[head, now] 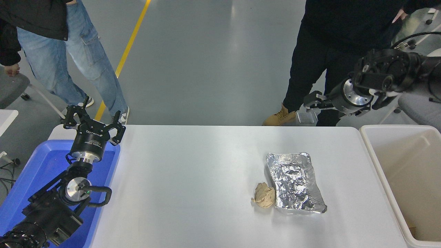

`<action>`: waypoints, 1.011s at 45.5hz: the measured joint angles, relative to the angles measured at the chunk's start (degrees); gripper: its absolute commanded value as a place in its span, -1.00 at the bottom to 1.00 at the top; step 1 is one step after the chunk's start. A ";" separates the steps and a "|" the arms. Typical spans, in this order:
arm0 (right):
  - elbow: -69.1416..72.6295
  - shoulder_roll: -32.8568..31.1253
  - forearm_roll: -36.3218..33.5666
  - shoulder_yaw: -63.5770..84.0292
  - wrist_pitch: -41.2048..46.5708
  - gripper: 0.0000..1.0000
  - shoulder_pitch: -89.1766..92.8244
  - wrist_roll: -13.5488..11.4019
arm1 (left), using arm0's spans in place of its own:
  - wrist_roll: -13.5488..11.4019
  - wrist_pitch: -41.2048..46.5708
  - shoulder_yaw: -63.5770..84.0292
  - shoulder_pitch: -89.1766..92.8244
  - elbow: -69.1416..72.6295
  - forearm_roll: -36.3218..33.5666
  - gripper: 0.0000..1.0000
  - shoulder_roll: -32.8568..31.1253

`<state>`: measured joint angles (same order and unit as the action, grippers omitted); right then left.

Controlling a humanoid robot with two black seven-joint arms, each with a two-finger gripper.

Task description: Pick up paper cup place in dustbin

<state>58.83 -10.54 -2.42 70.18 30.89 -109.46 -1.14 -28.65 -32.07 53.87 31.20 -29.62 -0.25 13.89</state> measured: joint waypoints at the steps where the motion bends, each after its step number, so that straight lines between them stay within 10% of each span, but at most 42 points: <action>1: 0.71 0.06 0.01 -0.04 0.24 1.00 -0.76 0.00 | 0.00 0.00 0.00 0.00 0.00 -0.01 0.96 0.00; 46: 22.70 -0.03 -0.83 -3.15 10.66 1.00 -22.51 0.02 | -0.09 0.00 0.09 -0.05 0.00 -0.01 0.96 0.00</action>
<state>81.54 -10.56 -3.25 67.04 41.54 -131.97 -1.12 -28.74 -32.07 53.96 31.15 -29.62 -0.27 13.89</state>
